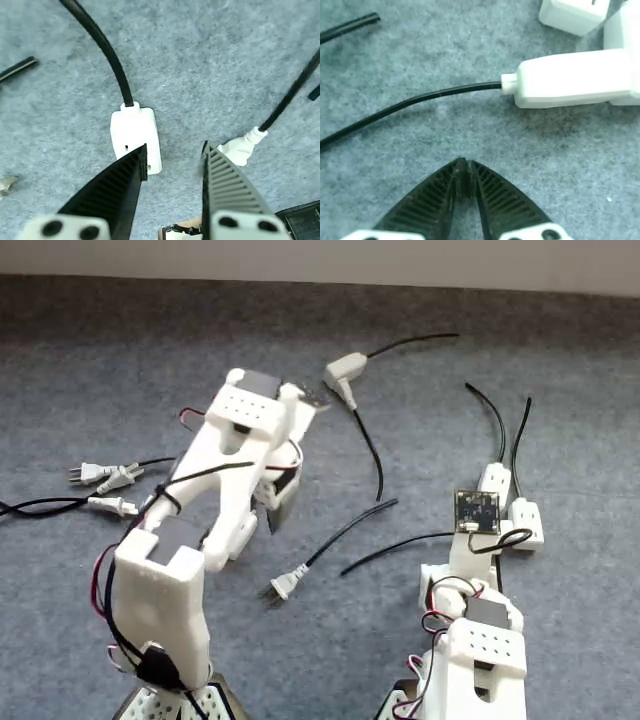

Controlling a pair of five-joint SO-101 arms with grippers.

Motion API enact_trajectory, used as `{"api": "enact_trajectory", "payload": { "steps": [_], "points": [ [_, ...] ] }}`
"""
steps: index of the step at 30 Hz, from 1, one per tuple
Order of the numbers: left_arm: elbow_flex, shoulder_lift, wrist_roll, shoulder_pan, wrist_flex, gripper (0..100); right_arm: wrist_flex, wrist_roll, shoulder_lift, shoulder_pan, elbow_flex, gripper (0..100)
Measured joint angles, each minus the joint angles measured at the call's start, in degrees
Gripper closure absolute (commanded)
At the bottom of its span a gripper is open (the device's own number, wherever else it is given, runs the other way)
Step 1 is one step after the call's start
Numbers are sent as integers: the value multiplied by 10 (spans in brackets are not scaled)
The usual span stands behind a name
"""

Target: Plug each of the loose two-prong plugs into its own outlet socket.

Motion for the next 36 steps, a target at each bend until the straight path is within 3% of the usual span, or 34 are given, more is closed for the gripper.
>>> {"api": "enact_trajectory", "payload": {
  "steps": [7,11,18,26,36],
  "points": [
    [96,-141,0,2,1,810,0,0,0,0,0,991],
    [188,-177,-25,37,1,810,0,0,0,0,0,991],
    [223,-148,-76,79,-12,810,0,0,0,-1,0,991],
    [205,-40,-76,83,-36,813,0,0,0,-1,0,991],
    [182,-25,-27,156,-36,813,0,0,0,-1,0,991]
  ]
}}
